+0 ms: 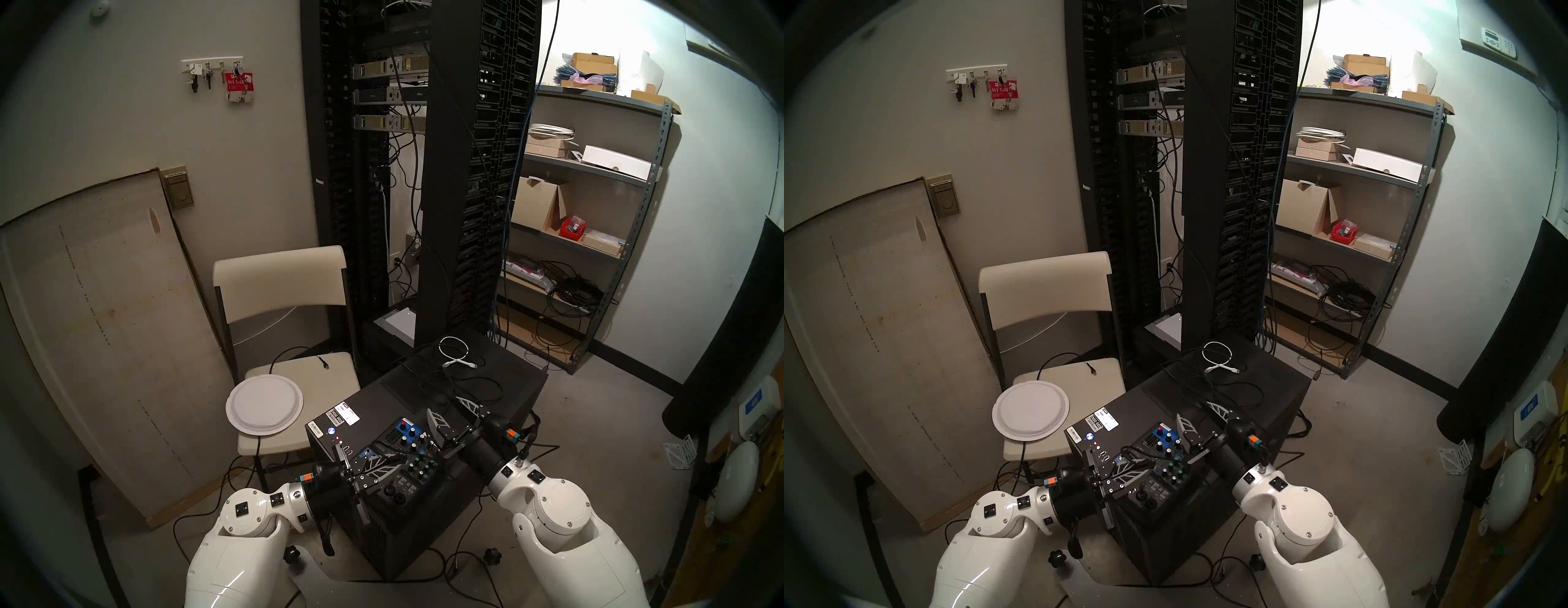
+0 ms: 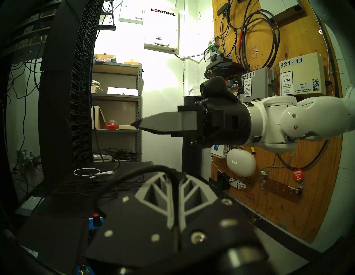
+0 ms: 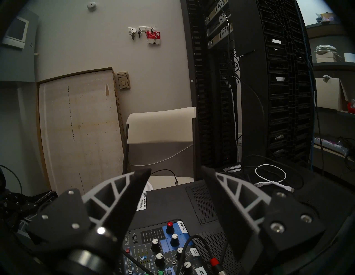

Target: Insert aux cable

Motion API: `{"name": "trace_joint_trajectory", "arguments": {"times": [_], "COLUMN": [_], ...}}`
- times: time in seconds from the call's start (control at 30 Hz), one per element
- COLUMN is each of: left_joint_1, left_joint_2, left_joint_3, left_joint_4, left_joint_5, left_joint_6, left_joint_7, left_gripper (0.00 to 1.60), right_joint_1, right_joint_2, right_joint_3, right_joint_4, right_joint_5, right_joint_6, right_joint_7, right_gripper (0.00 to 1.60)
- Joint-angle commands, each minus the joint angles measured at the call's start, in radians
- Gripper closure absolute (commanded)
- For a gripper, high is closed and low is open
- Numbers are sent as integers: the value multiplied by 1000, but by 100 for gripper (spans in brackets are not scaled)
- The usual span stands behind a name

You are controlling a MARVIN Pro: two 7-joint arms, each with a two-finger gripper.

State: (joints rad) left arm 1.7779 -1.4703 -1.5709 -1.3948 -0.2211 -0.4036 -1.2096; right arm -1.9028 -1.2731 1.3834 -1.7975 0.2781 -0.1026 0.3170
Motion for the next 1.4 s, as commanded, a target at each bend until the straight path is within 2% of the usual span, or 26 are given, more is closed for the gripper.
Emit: {"name": "trace_joint_trajectory", "arguments": {"times": [0.0, 0.67, 1.0, 1.37], "left_joint_1": [1, 7, 15, 12], "left_joint_2": [-1, 40, 43, 60], "left_joint_3": [1, 13, 8, 29], "left_joint_4": [-2, 39, 37, 36], "left_joint_5": [5, 68, 92, 123], "left_joint_6": [-18, -150, -140, -116], "left_joint_7": [1, -25, 6, 12], "left_gripper": [160, 160, 160, 160], "right_joint_1": [4, 6, 8, 6], "right_joint_2": [-4, -9, -13, -17], "right_joint_3": [1, 3, 4, 8], "right_joint_4": [-21, -27, -25, -22], "right_joint_5": [0, 0, -1, 2], "right_joint_6": [-12, -15, -20, -26], "right_joint_7": [0, 5, 5, 8], "right_gripper": [36, 33, 31, 30]}}
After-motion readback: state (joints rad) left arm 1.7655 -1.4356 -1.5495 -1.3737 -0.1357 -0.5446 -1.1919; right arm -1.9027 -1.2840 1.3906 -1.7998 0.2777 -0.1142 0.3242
